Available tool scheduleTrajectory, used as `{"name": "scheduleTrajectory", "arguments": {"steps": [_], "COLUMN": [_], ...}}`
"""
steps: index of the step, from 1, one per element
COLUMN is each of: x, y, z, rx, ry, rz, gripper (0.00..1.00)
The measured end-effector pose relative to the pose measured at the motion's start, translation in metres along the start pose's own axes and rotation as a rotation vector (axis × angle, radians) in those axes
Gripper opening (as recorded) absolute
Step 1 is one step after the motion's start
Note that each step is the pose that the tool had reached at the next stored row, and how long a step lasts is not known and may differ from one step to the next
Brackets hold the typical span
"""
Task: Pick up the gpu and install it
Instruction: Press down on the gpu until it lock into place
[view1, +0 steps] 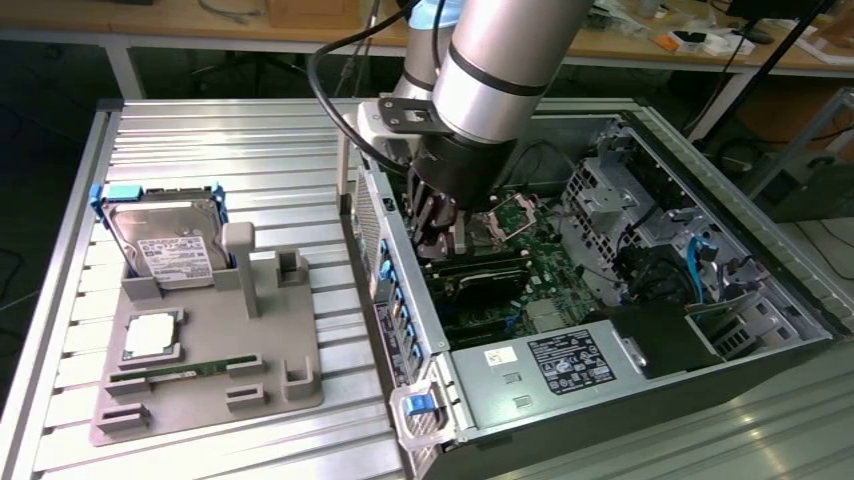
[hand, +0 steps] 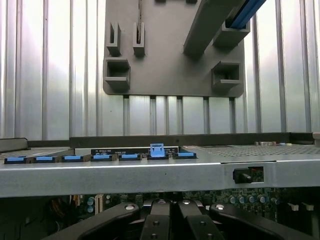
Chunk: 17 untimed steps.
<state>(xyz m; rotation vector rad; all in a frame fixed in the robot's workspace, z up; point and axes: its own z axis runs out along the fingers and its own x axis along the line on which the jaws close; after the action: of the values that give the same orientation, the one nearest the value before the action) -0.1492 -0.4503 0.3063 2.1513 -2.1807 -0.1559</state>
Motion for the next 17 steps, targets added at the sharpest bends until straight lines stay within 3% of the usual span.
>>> {"name": "scheduleTrajectory", "arguments": {"steps": [2,9,17], "x": [0.0,0.0,-0.001], "y": [-0.0003,-0.0054,-0.0174], "z": [0.0019,0.0004,-0.0019], "rx": [0.0057,0.0085,0.021], "ry": [0.0001,-0.0011,-0.0006], "rz": [0.0,0.0,-0.002], "gripper": [0.11,0.11,0.11]}}
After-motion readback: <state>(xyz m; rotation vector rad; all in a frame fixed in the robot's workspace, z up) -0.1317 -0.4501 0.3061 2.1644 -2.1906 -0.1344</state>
